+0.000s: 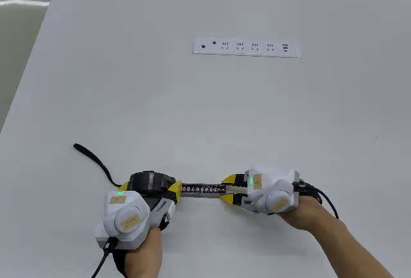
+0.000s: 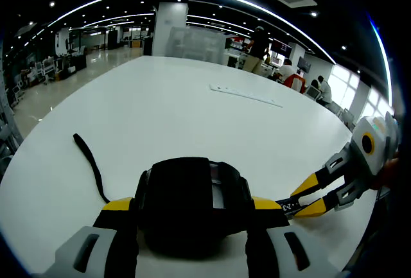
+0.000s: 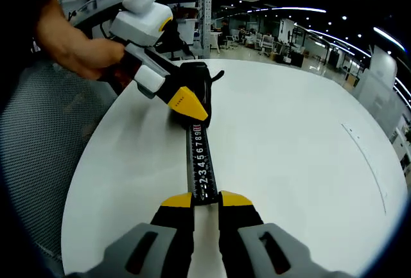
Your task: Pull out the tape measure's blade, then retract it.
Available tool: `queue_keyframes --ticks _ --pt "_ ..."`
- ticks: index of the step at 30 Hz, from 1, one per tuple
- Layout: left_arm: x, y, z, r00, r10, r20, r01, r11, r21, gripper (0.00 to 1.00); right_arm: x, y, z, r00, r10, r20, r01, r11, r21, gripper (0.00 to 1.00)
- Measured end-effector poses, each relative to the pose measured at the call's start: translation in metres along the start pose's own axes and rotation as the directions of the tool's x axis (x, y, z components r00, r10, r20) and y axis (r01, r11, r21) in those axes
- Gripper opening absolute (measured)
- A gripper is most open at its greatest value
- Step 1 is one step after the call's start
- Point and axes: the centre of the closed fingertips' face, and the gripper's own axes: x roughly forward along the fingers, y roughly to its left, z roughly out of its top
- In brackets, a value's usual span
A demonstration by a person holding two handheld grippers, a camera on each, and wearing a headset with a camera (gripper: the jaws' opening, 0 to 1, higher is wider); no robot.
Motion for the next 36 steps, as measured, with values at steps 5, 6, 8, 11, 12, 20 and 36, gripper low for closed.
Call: queue_keyframes --ticks 5,6,8,11,12,20,36 --pt "0.000 0.000 0.000 1.0000 -0.001 -0.003 0.001 1.000 0.000 0.65 0.008 0.001 0.005 0.9999 0.009 0.012 -0.009 1.000 0.004 0.12" --pt "0.000 0.000 0.000 1.0000 -0.001 -0.003 0.001 1.000 -0.001 0.65 0.009 0.001 0.007 0.9998 0.011 0.014 -0.011 1.000 0.005 0.12" --pt "0.000 0.000 0.000 1.0000 -0.001 -0.004 0.001 1.000 -0.002 0.65 0.012 0.001 0.010 0.9998 0.014 0.017 -0.014 1.000 0.006 0.12" --pt "0.000 0.000 0.000 1.0000 -0.003 -0.006 0.003 1.000 -0.002 0.65 0.017 0.003 0.014 0.9995 0.020 0.023 -0.020 1.000 0.007 0.12" --pt "0.000 0.000 0.000 1.0000 -0.003 -0.006 0.003 1.000 -0.003 0.65 0.019 0.003 0.017 0.9994 0.022 0.028 -0.023 1.000 0.008 0.12" --pt "0.000 0.000 0.000 1.0000 -0.004 -0.008 0.004 1.000 -0.006 0.66 0.034 0.004 0.029 0.9986 0.029 0.044 -0.029 1.000 0.007 0.12" --pt "0.000 0.001 0.001 0.9998 -0.011 -0.016 0.011 1.000 -0.017 0.66 0.060 0.008 0.055 0.9957 0.034 0.086 -0.035 0.999 0.010 0.12"
